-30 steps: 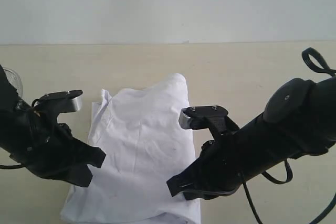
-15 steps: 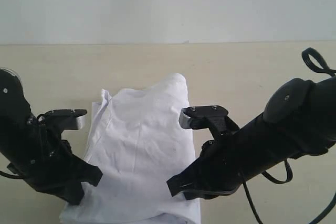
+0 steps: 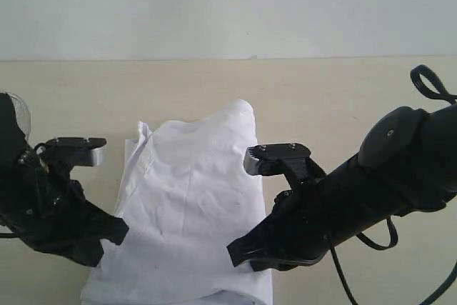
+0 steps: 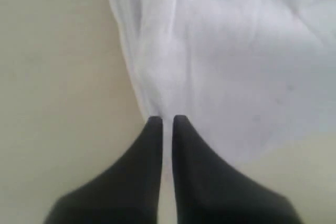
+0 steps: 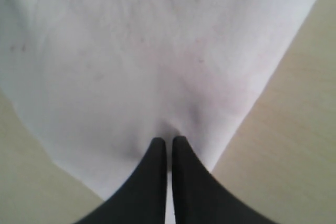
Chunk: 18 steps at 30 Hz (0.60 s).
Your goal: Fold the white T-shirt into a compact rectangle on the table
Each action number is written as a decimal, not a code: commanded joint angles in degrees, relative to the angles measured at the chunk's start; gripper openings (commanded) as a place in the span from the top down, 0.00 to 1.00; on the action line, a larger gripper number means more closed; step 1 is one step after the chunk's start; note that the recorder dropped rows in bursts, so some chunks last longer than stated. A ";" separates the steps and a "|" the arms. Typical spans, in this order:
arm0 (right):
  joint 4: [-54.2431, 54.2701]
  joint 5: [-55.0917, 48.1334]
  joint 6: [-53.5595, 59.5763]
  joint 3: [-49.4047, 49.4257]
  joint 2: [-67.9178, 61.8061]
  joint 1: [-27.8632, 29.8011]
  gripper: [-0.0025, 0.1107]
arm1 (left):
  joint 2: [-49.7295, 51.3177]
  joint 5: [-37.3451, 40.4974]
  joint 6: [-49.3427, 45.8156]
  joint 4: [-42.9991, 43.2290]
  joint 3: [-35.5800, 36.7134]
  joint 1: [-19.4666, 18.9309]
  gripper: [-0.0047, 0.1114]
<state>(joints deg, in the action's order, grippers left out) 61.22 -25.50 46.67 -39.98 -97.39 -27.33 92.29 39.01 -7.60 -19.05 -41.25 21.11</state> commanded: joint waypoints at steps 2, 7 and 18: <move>-0.17 0.70 0.06 -0.17 0.17 0.02 0.98 | -7.10 -3.07 -0.01 -1.65 -0.14 0.21 0.92; 0.09 0.82 -0.96 -0.17 0.17 0.02 0.98 | -8.14 -8.79 -2.31 -6.22 -0.14 0.21 0.92; 1.37 0.71 -0.94 -0.17 0.17 0.02 0.98 | 5.31 -11.96 -14.42 -16.41 -7.56 0.21 0.92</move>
<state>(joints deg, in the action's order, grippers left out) 62.27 -24.68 45.84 -39.98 -97.39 -27.33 93.98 26.68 -20.35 -34.46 -46.53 21.11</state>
